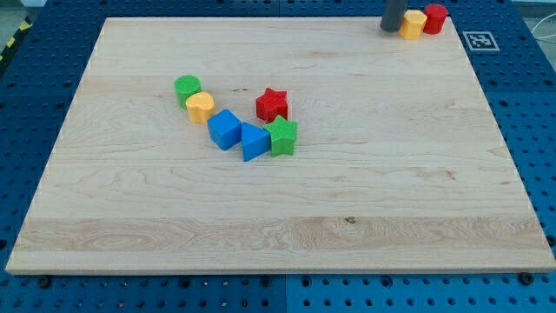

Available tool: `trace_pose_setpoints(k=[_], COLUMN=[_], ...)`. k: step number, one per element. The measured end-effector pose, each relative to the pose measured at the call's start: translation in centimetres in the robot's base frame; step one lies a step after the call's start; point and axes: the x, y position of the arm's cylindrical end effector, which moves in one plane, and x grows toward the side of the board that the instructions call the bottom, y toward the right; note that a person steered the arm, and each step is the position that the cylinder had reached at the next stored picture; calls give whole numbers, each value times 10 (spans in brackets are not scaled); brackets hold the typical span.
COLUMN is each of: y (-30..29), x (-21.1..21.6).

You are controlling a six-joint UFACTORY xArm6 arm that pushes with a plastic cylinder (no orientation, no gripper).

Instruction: Point at the yellow heart

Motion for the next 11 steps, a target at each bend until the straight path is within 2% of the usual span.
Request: trace_pose_setpoints(k=[4, 11], y=[1, -148], x=[2, 0])
